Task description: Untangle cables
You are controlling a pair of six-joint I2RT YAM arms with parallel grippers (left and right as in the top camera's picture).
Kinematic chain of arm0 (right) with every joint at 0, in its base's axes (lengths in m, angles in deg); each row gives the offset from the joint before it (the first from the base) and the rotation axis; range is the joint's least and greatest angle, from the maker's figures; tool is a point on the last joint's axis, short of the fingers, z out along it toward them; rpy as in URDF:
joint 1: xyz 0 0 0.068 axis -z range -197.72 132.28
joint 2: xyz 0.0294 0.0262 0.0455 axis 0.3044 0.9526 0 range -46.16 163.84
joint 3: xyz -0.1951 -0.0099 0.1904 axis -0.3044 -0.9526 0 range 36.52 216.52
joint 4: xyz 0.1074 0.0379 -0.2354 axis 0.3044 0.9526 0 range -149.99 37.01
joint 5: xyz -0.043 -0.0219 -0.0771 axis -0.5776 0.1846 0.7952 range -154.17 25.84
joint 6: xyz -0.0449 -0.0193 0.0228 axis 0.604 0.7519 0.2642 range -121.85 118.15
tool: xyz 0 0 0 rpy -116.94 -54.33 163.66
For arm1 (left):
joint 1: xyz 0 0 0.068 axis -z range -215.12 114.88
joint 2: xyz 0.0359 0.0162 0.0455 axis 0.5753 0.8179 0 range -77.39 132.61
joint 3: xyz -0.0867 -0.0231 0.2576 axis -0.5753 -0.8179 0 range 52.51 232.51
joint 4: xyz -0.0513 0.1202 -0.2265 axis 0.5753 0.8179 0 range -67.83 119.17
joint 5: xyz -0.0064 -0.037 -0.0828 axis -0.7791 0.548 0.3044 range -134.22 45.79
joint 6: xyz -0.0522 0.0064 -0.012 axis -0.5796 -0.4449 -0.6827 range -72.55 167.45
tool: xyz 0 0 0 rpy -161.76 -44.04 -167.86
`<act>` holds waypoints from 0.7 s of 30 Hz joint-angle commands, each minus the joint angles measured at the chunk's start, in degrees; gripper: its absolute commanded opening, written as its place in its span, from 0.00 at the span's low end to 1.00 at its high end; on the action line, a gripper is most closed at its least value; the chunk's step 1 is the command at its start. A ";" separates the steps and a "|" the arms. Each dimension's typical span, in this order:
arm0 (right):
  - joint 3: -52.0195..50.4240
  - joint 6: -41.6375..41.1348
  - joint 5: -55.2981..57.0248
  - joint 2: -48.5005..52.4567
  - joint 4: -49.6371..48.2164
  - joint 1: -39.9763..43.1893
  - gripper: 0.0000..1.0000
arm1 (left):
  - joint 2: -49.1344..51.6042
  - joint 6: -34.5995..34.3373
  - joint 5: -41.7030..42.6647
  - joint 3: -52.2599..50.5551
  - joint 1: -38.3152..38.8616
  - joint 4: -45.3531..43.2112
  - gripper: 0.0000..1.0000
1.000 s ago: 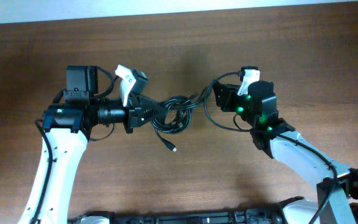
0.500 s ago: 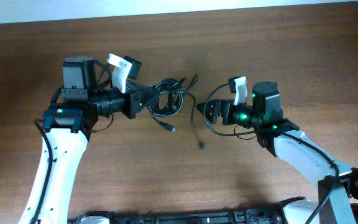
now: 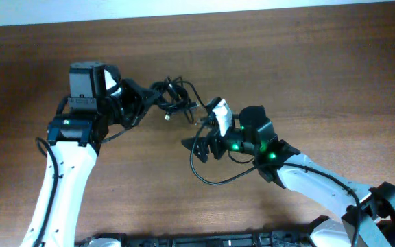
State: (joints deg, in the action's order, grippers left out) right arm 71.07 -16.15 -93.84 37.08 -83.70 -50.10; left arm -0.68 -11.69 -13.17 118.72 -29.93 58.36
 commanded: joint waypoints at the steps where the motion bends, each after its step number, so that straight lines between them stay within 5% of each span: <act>1: 0.20 1.01 14.08 0.50 -3.02 -2.16 0.93 | -1.44 -6.23 3.78 0.37 0.07 -0.35 0.00; 4: 0.20 1.01 14.53 0.50 -4.20 -2.60 0.70 | -1.44 -9.86 5.70 0.37 0.07 -0.13 0.00; 8: 0.20 0.98 15.34 0.68 -4.61 -2.60 0.57 | -1.44 -10.08 9.11 0.37 0.07 -0.09 0.00; 11: 0.20 0.98 14.75 0.68 -4.59 -2.60 0.07 | -1.44 -10.03 9.03 0.35 0.07 -0.09 0.00; 21: 0.20 -3.02 -14.62 0.66 -2.67 -2.49 0.04 | -1.44 -9.62 -12.96 0.35 -0.09 -0.02 0.02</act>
State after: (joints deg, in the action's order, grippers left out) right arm 71.07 -16.22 -100.98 37.39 -87.26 -52.33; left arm -0.68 -21.17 -18.59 118.72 -29.89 58.77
